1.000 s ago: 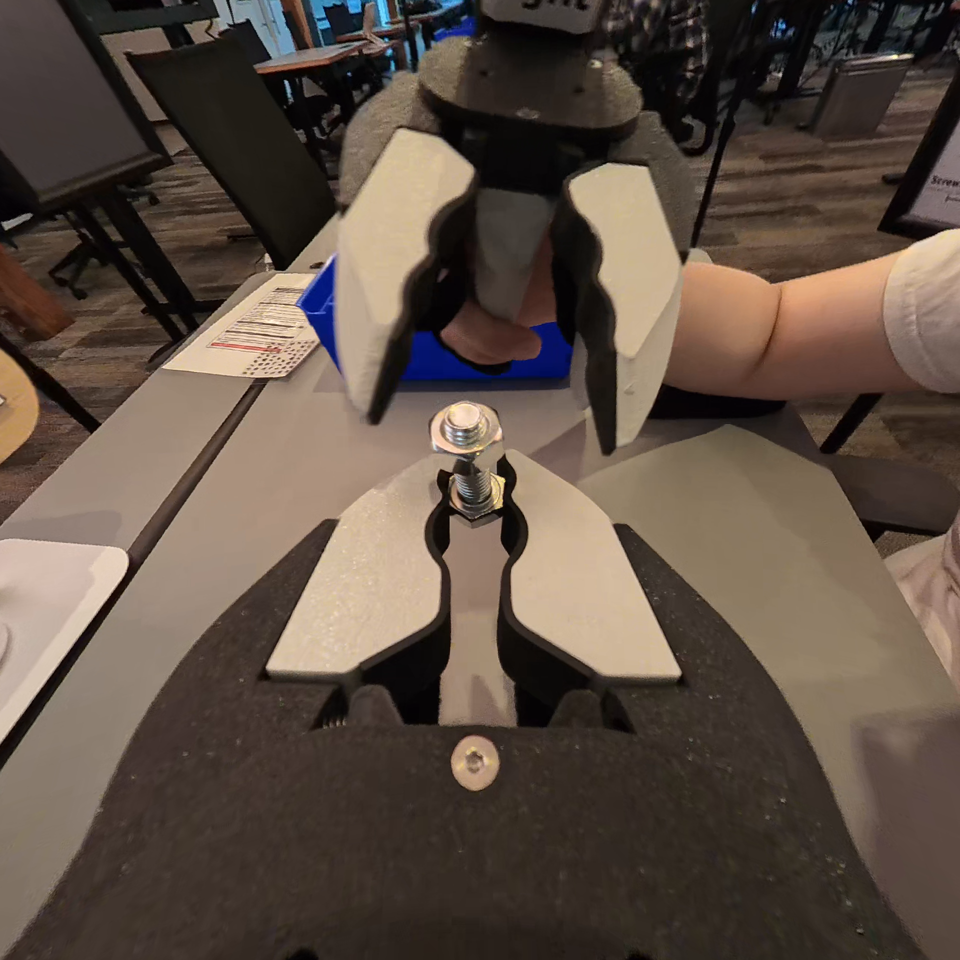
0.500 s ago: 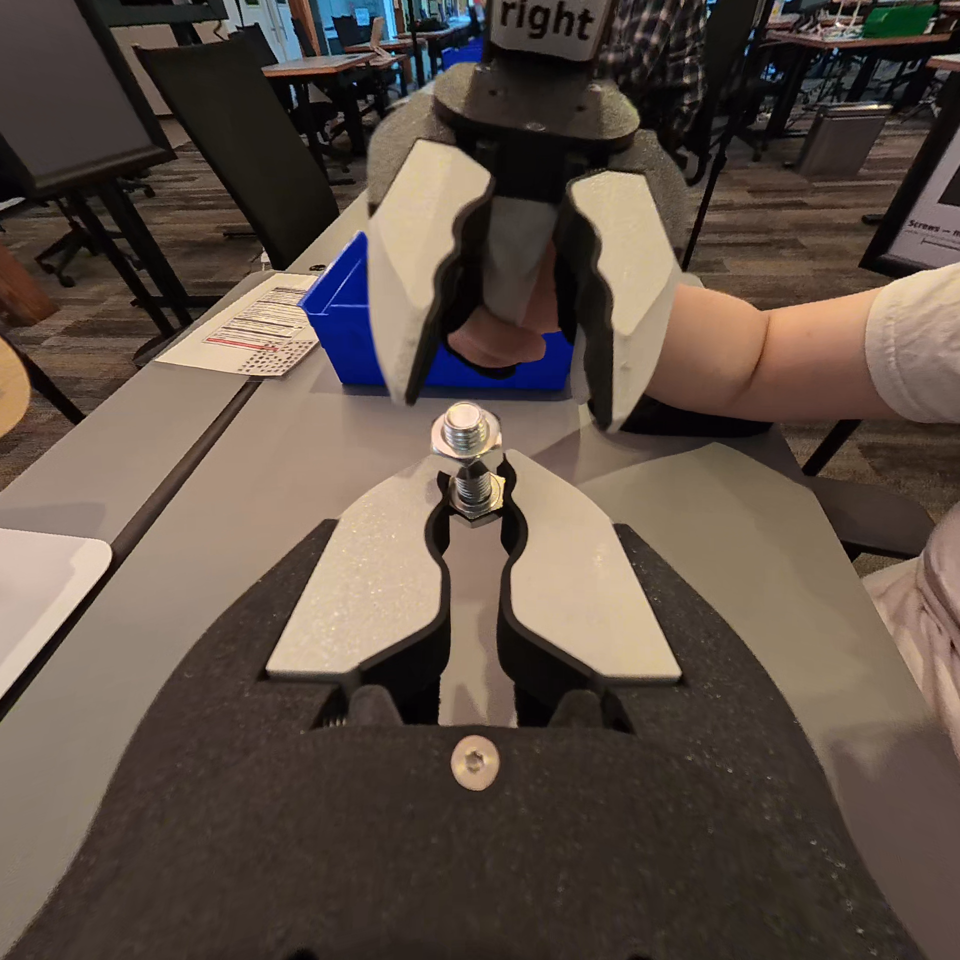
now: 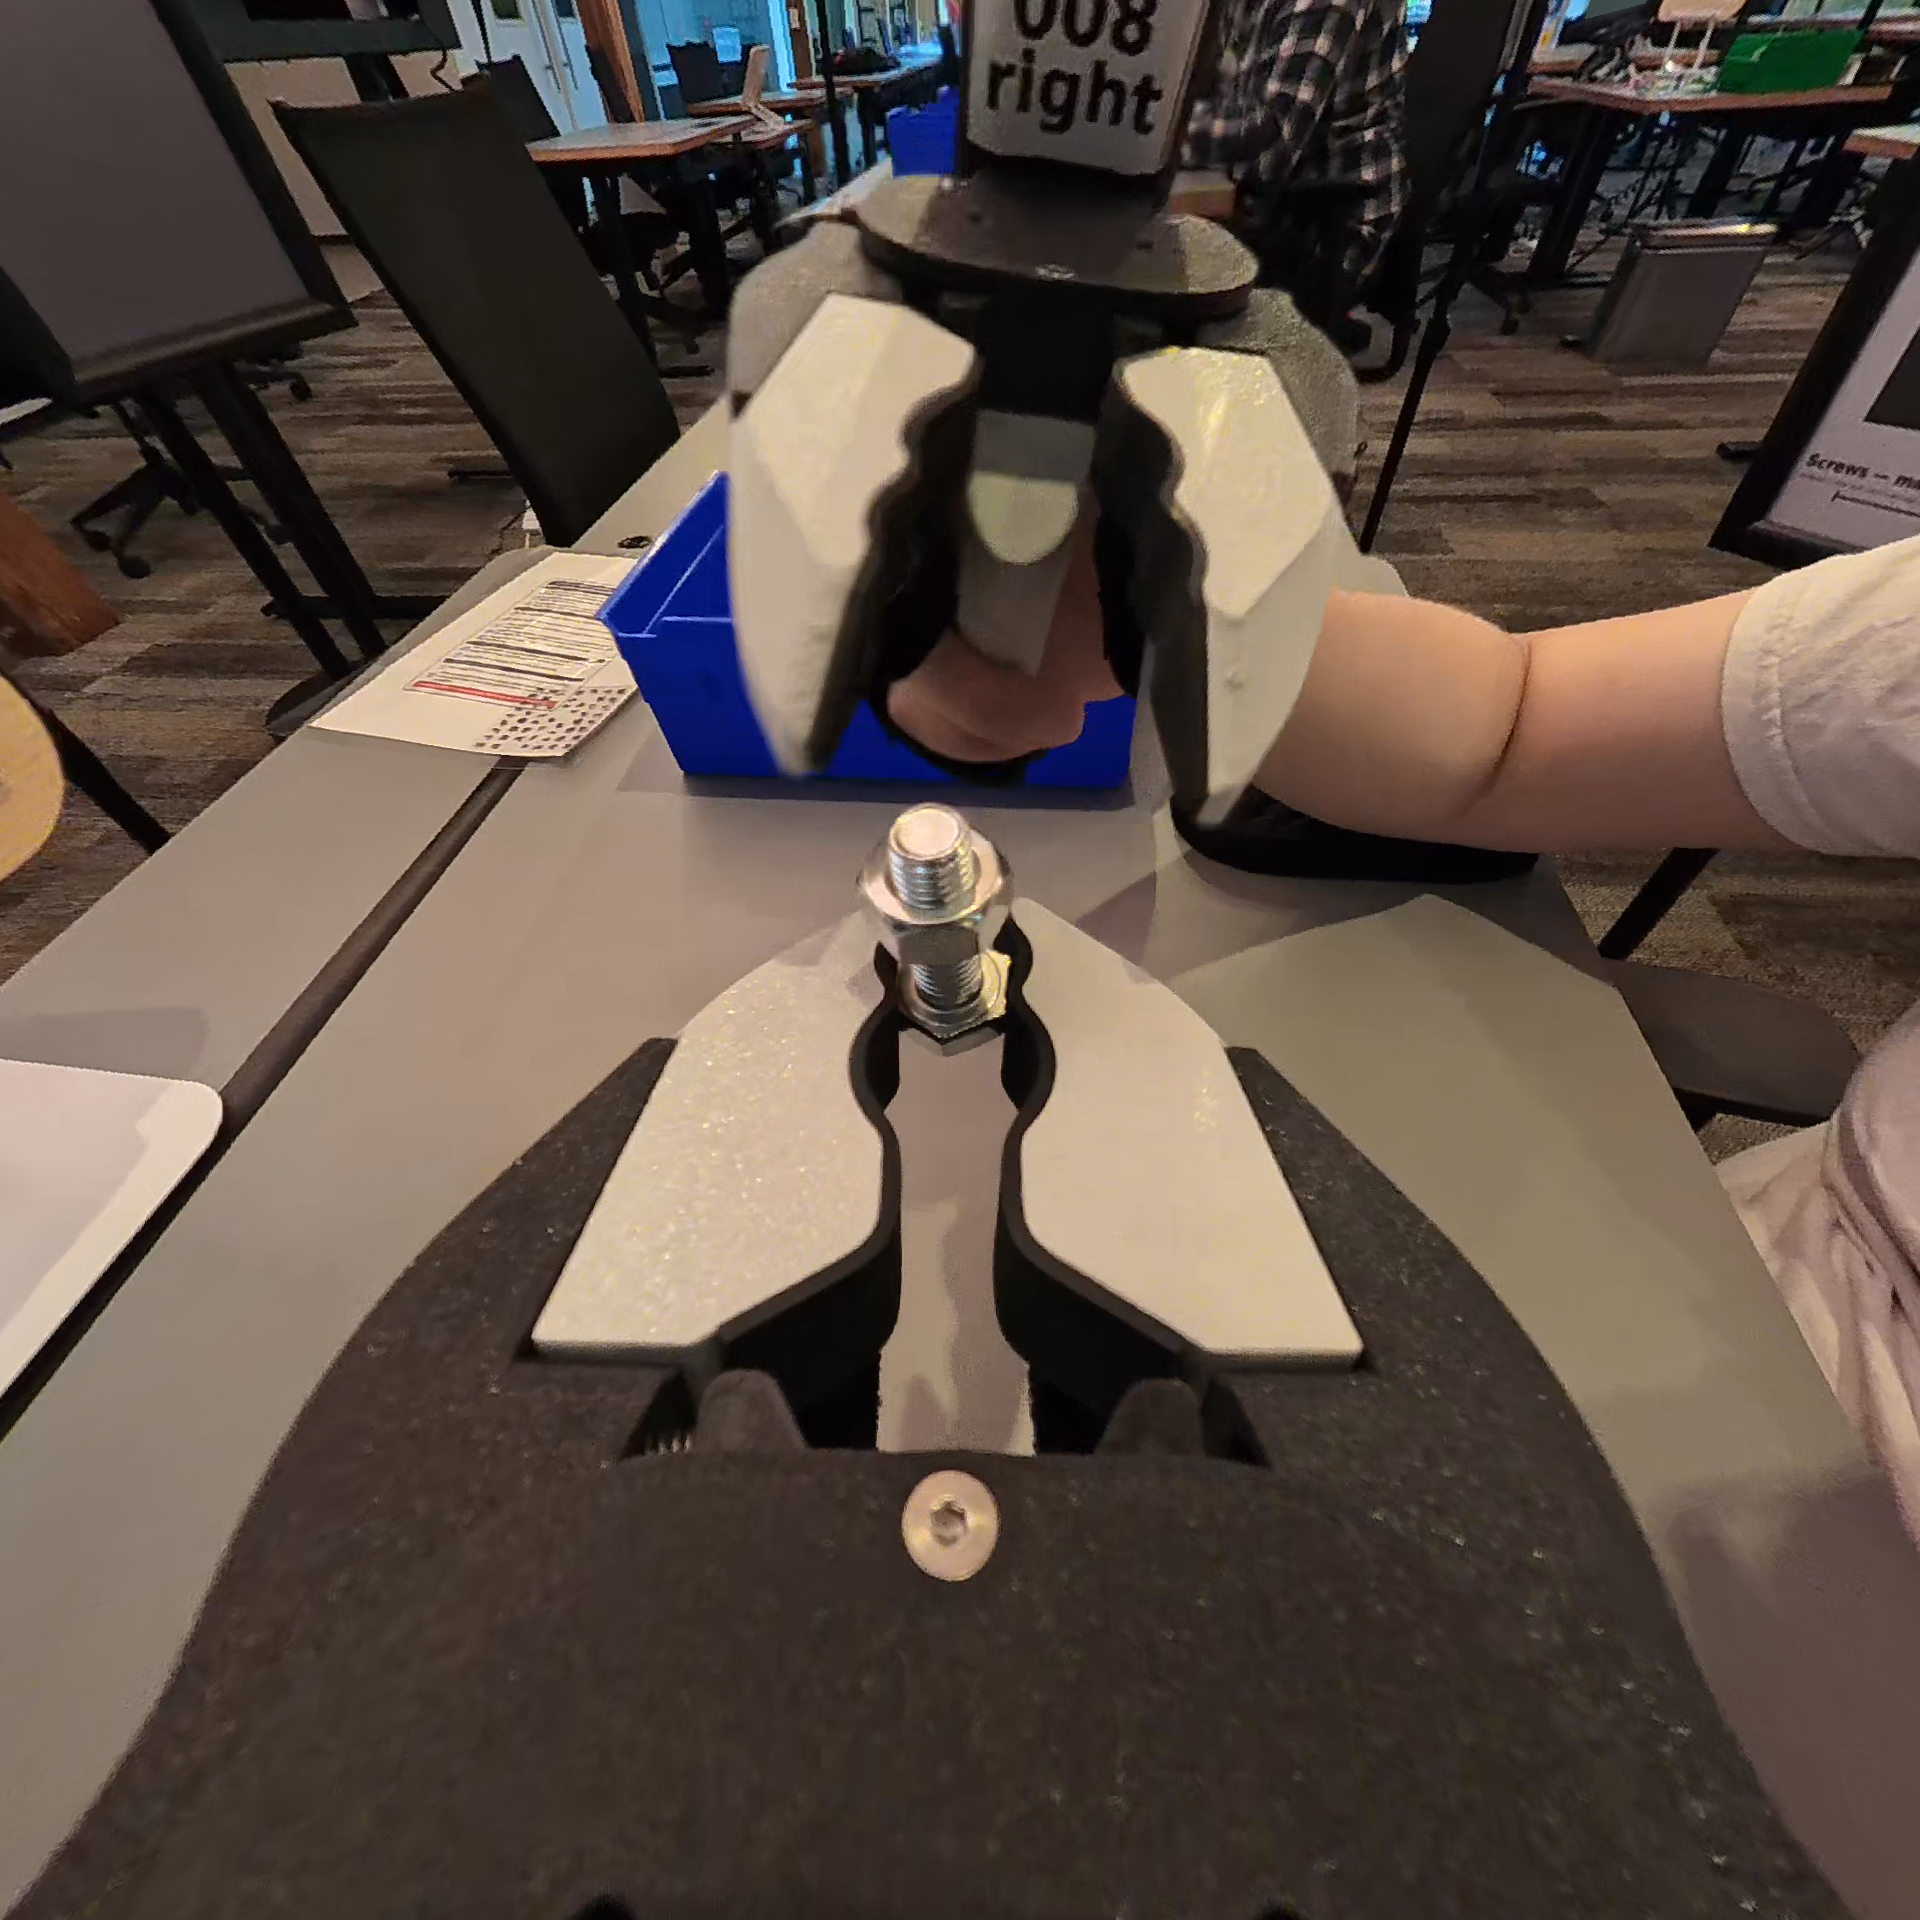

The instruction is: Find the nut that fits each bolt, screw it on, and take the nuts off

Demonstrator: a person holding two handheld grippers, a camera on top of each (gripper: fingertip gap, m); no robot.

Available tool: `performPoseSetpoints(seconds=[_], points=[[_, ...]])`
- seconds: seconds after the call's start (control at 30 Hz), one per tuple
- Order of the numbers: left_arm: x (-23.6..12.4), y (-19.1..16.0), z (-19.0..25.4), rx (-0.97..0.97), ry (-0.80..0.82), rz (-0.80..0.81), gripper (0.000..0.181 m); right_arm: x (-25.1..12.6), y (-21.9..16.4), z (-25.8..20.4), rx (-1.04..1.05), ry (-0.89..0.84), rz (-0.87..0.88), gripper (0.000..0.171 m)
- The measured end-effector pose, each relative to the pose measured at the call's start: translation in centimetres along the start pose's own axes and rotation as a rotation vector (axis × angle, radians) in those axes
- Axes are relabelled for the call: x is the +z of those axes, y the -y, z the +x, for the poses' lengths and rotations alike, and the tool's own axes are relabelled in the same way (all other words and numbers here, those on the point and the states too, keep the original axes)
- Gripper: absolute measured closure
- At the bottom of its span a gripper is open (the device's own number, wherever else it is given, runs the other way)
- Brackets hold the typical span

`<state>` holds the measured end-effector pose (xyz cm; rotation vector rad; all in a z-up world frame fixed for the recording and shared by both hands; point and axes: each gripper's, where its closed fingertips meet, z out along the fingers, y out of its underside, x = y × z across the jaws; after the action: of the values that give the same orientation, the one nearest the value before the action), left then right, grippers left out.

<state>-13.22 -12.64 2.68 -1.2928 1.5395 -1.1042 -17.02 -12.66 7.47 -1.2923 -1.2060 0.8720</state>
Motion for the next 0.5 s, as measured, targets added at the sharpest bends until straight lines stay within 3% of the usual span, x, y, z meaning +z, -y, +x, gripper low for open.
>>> performPoseSetpoints(seconds=[0.13,0.27,0.5], points=[[0.0,-0.1,-0.2,0.012,0.021,-0.01,0.167,0.5,-0.9,-0.7,-0.02,0.035,-0.059,0.127],[-0.6,0.4,-0.7,-0.042,0.013,0.03,0.167,-0.6,0.0,-0.4,-0.022,0.027,-0.019,0.151],[-0.4,0.7,-0.2,-0.044,-0.009,0.04,0.167,0.4,-1.8,0.6,0.091,0.024,-0.049,0.15]])
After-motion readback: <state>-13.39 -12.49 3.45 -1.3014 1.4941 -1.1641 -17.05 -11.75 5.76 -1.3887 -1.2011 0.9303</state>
